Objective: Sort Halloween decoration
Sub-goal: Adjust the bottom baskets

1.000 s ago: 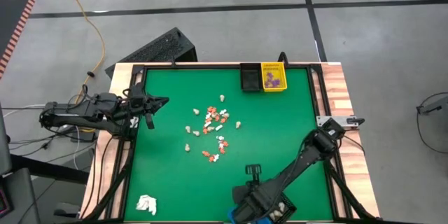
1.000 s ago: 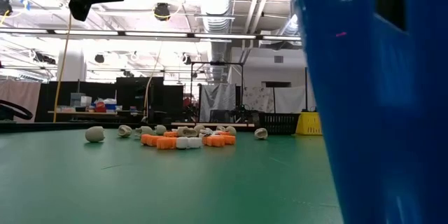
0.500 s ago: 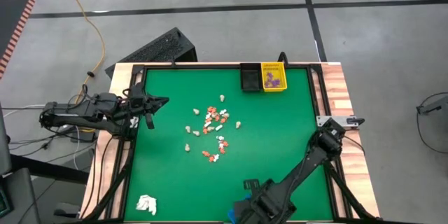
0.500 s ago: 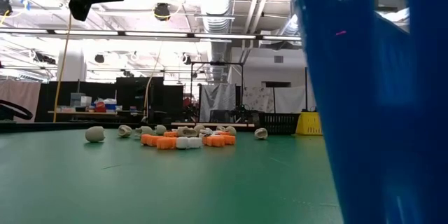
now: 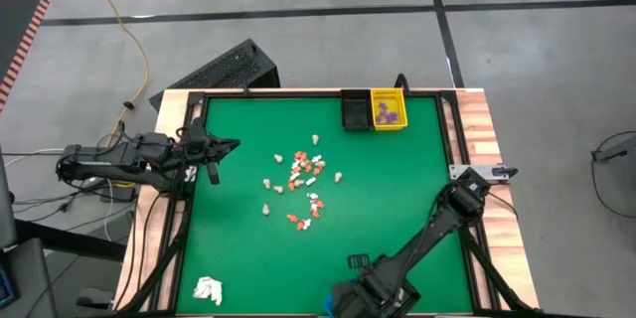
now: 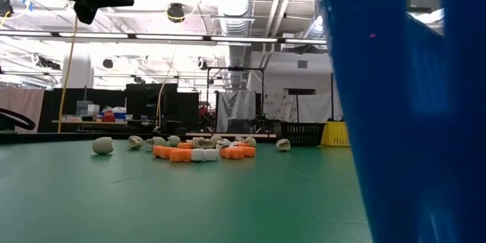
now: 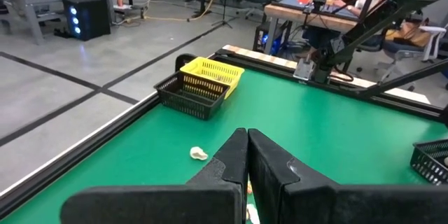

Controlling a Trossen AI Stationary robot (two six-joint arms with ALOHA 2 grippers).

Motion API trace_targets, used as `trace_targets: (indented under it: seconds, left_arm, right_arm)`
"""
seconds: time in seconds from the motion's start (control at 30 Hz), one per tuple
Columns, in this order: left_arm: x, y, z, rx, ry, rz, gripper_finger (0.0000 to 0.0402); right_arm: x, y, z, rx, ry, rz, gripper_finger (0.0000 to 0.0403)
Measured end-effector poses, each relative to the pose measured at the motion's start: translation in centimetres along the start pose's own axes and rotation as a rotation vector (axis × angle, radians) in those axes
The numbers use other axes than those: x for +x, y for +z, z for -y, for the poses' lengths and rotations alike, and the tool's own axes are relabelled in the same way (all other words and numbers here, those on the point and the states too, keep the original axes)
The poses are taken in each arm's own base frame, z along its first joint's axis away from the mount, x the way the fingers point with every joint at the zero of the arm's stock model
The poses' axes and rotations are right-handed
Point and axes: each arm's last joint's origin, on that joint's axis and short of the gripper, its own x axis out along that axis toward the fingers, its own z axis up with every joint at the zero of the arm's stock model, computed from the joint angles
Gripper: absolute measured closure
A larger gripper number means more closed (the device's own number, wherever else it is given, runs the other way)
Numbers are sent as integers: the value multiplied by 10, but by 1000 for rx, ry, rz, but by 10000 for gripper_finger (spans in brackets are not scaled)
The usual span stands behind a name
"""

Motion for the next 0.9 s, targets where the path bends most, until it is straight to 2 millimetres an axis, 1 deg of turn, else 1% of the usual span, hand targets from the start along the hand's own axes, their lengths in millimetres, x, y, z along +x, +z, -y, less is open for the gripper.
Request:
trace_targets:
  seconds: [0.33, 0.63, 0.9]
  left_arm:
    - [0, 0, 0, 14, 6, 0, 401]
    - [0, 0, 0, 13, 7, 0, 401]
    - [0, 0, 0, 12, 7, 0, 402]
  right_arm:
    - [12, -1, 21, 37, -59, -73, 403]
    - [10, -11, 27, 82, -164, -144, 403]
    - [9, -13, 34, 93, -252, -159, 403]
